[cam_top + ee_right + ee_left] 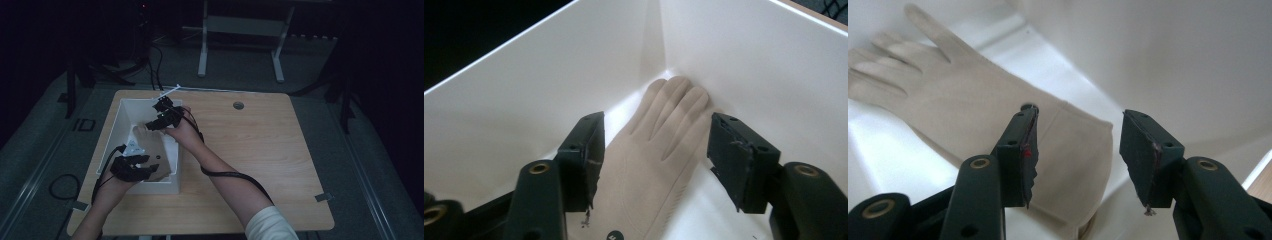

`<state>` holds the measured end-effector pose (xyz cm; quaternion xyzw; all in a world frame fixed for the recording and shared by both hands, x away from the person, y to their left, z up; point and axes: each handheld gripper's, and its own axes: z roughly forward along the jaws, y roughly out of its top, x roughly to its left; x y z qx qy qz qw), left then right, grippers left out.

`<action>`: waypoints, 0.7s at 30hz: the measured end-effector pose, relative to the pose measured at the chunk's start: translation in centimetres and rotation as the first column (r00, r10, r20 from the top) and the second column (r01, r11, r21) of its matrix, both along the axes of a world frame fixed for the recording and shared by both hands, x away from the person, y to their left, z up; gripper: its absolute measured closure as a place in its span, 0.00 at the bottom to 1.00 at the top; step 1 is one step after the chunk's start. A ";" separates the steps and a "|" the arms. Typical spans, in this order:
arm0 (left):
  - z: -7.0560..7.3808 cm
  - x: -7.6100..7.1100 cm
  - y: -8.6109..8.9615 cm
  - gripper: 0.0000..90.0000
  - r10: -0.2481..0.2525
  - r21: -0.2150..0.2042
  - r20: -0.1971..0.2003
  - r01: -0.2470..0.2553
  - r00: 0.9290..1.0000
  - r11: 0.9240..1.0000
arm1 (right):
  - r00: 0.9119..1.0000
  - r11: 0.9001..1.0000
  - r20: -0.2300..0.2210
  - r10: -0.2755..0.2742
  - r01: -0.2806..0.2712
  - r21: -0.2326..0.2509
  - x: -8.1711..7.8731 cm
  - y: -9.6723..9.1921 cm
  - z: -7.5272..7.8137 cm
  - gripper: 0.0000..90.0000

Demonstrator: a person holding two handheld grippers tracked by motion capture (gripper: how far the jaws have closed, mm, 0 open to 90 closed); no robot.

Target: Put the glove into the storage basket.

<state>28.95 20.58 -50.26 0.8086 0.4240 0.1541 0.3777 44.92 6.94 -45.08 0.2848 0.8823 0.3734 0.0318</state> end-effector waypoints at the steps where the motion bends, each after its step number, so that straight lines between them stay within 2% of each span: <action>1: 0.1 -0.1 0.0 0.42 0.007 -0.015 0.009 -0.007 1.000 1.000 | 1.000 1.000 -0.002 0.006 -0.006 0.005 -0.1 -0.1 0.1 0.41; 5: 0.5 -0.1 -0.1 0.19 0.049 -0.056 0.015 -0.048 0.999 0.997 | 0.999 0.998 -0.012 0.030 -0.029 0.054 -0.3 -0.7 0.6 0.29; 9: 1.0 -0.1 -0.2 0.07 0.046 -0.121 0.020 -0.043 0.999 0.992 | 0.997 0.994 -0.003 0.071 -0.071 0.084 -0.8 -1.6 1.7 0.23; 12: 1.7 -0.3 -0.2 0.07 0.063 -0.144 0.051 -0.055 0.997 0.988 | 0.997 0.990 0.004 0.082 -0.082 0.114 -1.1 -2.6 2.5 0.21; 15: 2.5 -0.5 -0.3 0.07 0.069 -0.172 0.065 -0.057 0.996 0.984 | 0.996 0.988 0.021 0.090 -0.092 0.125 -1.5 -3.7 3.2 0.21; 21: 4.5 -0.7 -1.2 0.07 0.064 -0.191 0.103 -0.043 0.993 0.981 | 0.995 0.988 0.051 0.084 -0.090 0.128 -2.1 -6.2 4.1 0.20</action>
